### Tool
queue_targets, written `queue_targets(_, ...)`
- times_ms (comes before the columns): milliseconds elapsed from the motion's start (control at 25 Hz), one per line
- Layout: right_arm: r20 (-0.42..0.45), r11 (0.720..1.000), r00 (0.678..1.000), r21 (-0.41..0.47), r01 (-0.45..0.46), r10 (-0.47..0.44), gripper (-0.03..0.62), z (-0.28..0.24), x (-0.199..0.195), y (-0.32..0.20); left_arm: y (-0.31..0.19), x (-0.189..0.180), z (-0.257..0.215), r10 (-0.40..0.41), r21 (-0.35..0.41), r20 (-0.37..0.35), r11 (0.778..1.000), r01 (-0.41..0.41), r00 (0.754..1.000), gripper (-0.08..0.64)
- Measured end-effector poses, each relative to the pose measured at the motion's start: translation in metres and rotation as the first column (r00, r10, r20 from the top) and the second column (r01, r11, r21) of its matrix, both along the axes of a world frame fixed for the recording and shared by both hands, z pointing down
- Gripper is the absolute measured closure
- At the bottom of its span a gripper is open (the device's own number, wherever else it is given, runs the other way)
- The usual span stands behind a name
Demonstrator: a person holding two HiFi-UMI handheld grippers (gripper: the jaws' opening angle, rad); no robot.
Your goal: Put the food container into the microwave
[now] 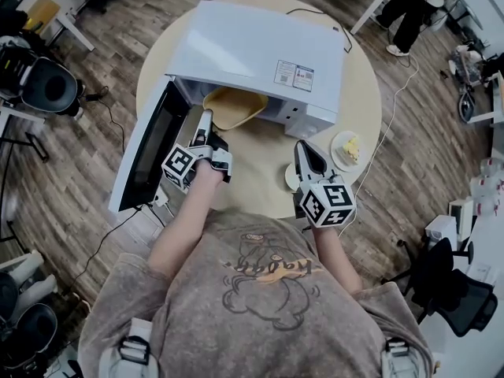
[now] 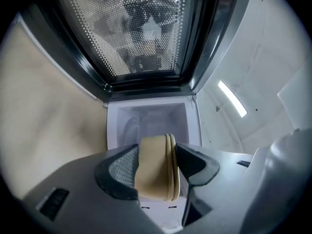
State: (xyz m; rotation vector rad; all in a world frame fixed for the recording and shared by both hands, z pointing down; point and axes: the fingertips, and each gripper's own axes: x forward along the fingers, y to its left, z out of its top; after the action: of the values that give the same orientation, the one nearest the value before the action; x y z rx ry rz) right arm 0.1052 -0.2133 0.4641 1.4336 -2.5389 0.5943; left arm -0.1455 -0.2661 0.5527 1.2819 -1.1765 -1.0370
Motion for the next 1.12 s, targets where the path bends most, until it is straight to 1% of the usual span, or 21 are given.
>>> queue_targets(200, 0.000, 1.000, 1.000, -0.014, -0.015, 0.015, 0.600, 0.004, 0.003, 0.001, -0.018, 0.002, 0.009, 0.015, 0.001, 0.010, 1.000, -0.015, 1.000, 0.304)
queue_targets(480, -0.003, 0.999, 0.999, -0.026, -0.042, 0.042, 0.600, 0.007, 0.006, 0.000, -0.043, 0.007, 0.018, 0.038, -0.001, 0.002, 0.999, -0.038, 0.999, 0.304)
queue_targets(1000, -0.006, 0.995, 0.997, -0.062, -0.083, 0.083, 0.598, 0.017, 0.006, -0.007, -0.084, 0.011, 0.026, 0.082, 0.008, 0.008, 0.997, -0.083, 0.997, 0.304)
queue_targets(1120, -0.008, 0.994, 0.996, -0.070, -0.087, 0.087, 0.599, 0.021, 0.005, -0.009, -0.092, 0.010, 0.026, 0.089, 0.007, 0.018, 0.996, -0.089, 0.996, 0.302)
